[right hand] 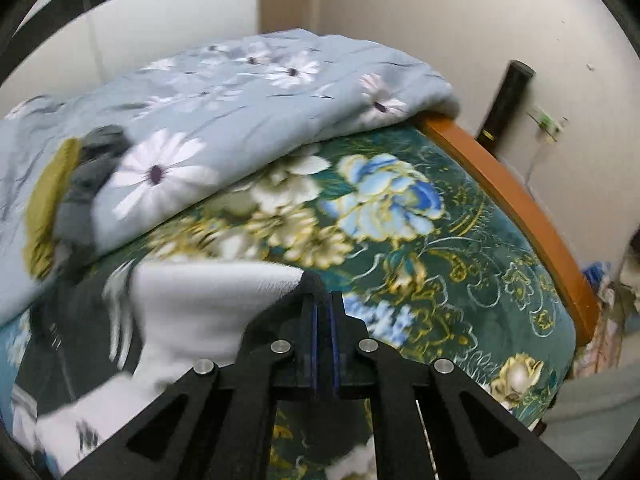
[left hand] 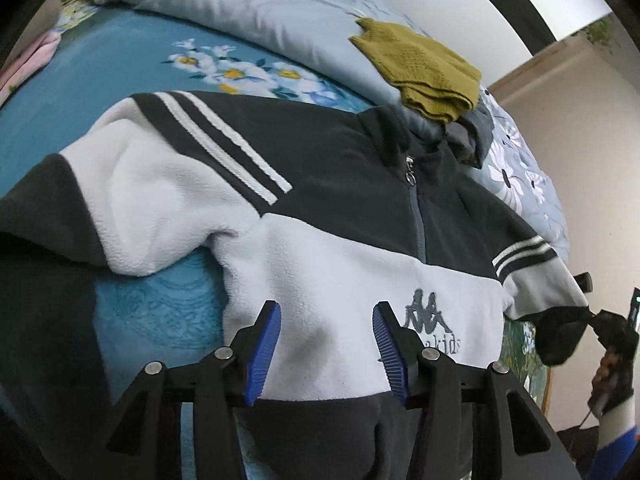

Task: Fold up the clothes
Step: 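Lower the jacket flat onto the teal blanket with both tools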

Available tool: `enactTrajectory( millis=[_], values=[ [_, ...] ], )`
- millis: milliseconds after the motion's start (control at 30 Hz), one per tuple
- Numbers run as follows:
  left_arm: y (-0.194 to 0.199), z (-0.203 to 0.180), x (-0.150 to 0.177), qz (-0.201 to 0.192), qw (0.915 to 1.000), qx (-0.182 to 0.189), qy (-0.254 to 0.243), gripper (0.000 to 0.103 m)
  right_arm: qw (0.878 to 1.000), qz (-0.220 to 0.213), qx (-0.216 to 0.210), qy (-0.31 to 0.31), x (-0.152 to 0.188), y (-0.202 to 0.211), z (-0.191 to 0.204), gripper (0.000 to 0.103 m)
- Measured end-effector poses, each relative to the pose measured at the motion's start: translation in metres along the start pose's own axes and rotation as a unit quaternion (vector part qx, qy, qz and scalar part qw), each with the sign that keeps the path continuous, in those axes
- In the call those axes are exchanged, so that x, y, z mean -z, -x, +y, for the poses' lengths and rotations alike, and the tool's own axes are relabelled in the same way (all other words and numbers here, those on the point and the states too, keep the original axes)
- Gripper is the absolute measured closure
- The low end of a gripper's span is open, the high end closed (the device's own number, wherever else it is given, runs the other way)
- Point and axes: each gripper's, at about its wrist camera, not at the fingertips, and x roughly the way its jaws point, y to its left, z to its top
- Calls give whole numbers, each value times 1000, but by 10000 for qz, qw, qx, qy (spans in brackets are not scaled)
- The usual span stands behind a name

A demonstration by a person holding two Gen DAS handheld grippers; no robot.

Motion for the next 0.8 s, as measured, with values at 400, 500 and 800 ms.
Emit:
enactTrajectory(
  millis=[400, 500, 800],
  values=[
    [-10, 4, -3, 54, 9999, -86, 111, 50, 9991, 326, -108, -248, -11, -29, 21, 77],
    [0, 8, -7, -169, 9996, -79, 207, 50, 9998, -78, -68, -150, -4, -6, 32, 61],
    [102, 51, -54, -1463, 9883, -206, 380, 36, 9907, 160, -864, 1043, 69, 15, 126, 43]
  ],
)
